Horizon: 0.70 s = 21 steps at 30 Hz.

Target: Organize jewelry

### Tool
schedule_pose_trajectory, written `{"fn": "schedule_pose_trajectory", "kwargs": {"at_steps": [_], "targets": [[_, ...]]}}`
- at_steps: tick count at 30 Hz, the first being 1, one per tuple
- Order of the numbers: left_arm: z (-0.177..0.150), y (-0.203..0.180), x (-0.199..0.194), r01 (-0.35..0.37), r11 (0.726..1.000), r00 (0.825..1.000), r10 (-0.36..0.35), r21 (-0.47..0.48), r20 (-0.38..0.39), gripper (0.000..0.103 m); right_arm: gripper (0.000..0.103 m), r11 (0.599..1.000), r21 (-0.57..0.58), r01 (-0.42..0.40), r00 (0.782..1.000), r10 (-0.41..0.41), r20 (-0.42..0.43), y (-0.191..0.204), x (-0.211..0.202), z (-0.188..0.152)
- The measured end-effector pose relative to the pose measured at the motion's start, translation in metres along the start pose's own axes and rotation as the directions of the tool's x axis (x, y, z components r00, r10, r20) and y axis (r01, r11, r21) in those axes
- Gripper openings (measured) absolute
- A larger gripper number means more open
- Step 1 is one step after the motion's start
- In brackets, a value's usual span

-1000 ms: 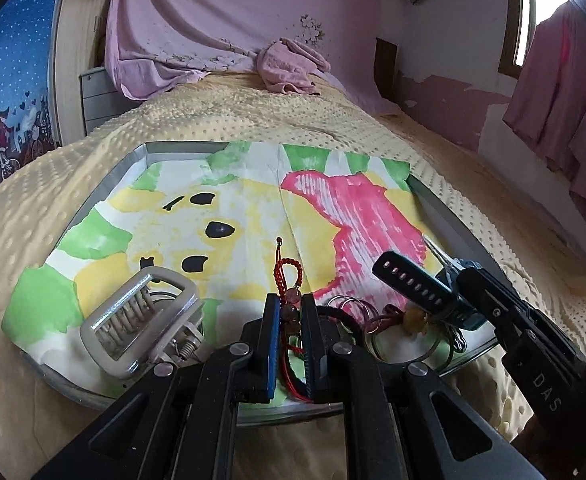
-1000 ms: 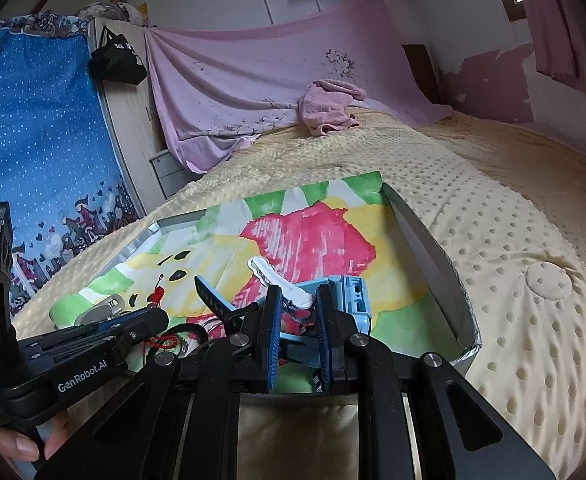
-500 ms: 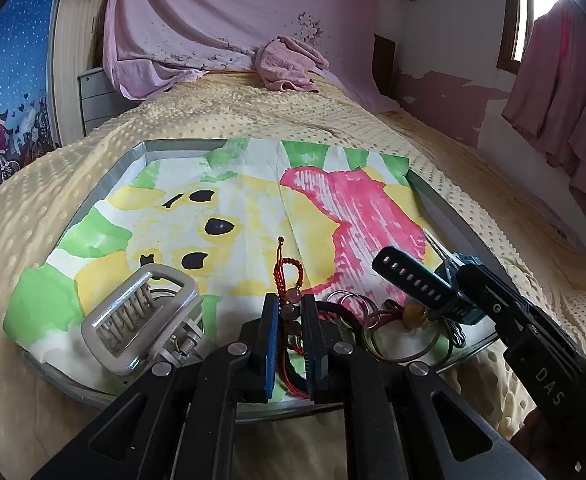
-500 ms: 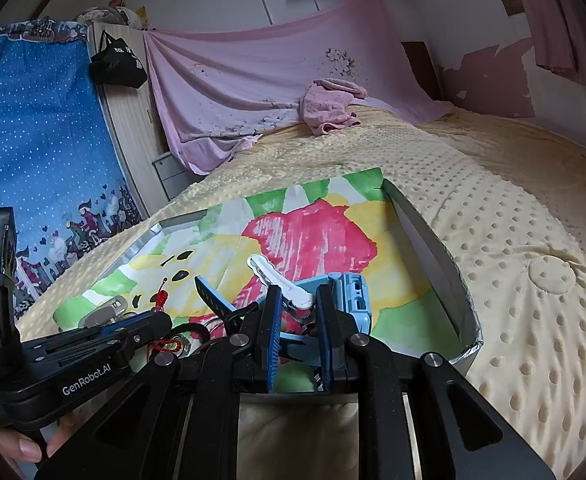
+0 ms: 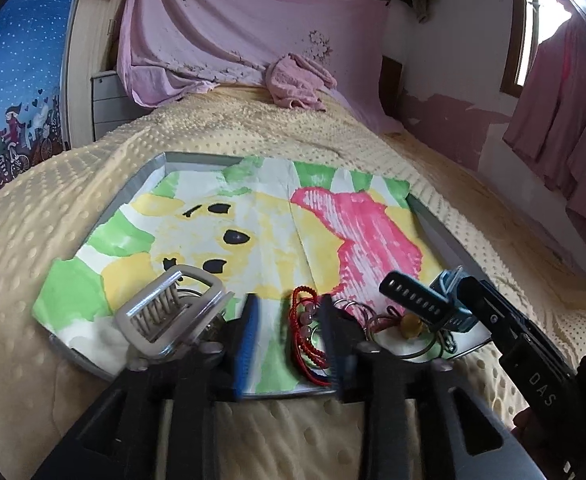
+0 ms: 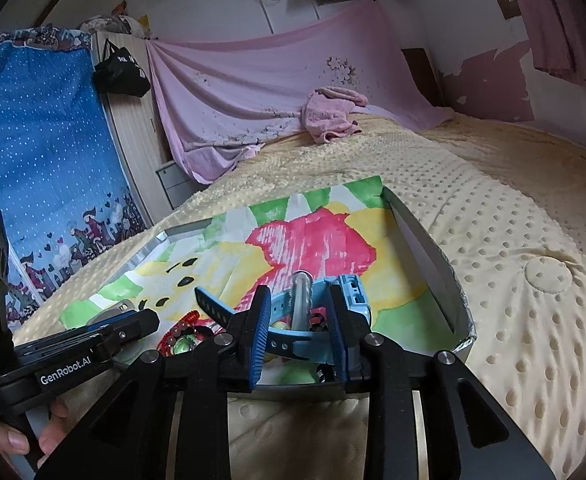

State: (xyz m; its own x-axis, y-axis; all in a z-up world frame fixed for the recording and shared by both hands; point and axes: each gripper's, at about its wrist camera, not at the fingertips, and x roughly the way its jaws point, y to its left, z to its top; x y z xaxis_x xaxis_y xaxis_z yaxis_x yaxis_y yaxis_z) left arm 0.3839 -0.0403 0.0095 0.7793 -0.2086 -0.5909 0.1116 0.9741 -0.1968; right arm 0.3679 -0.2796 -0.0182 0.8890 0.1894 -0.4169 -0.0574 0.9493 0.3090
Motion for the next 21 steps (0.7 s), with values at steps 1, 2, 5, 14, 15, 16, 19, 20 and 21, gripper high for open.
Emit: {"fn": "schedule_pose_trajectory", "kwargs": {"at_steps": [1,2,5,14,15,16,19,20,21], "targets": [[0.000,0.001,-0.004,0.003,1.000,1.000,-0.002,-0.008,0.017,0.052,0.027,1.000,0.001,-0.002,1.000,0.002,0.009,0.000,-0.002,0.000],[0.000,0.002,-0.009,0.003,1.000,0.999,-0.002,-0.017,0.042,0.060,0.027,1.000,0.002,-0.002,1.000,0.002,0.020,-0.001,-0.004,0.000],[0.000,0.002,-0.020,-0.008,1.000,0.996,0.010,-0.019,0.091,0.061,0.037,1.000,0.006,-0.003,0.999,0.002,0.052,-0.002,-0.011,0.000],[-0.006,0.013,-0.065,-0.054,0.998,0.964,0.063,-0.042,0.257,0.099,0.060,0.999,-0.026,-0.018,0.971,0.024,0.238,0.005,-0.061,0.002],[-0.010,0.014,-0.073,-0.058,0.997,0.958,0.069,-0.045,0.279,0.101,0.061,0.999,-0.037,-0.013,0.967,0.022,0.255,0.008,-0.066,0.002],[-0.014,0.016,-0.081,-0.064,0.997,0.950,0.076,-0.050,0.304,0.103,0.066,0.999,-0.046,-0.008,0.964,0.020,0.267,0.010,-0.071,0.003],[-0.022,0.020,-0.099,-0.075,0.996,0.936,0.089,-0.054,0.341,0.103,0.072,0.996,-0.084,-0.004,0.954,0.029,0.298,0.020,-0.088,0.003],[-0.025,0.021,-0.106,-0.078,0.995,0.932,0.093,-0.057,0.351,0.103,0.073,0.995,-0.096,-0.003,0.951,0.033,0.306,0.023,-0.095,0.003],[-0.028,0.022,-0.113,-0.079,0.995,0.927,0.096,-0.063,0.362,0.103,0.073,0.995,-0.103,-0.005,0.950,0.037,0.311,0.025,-0.101,0.003]]}}
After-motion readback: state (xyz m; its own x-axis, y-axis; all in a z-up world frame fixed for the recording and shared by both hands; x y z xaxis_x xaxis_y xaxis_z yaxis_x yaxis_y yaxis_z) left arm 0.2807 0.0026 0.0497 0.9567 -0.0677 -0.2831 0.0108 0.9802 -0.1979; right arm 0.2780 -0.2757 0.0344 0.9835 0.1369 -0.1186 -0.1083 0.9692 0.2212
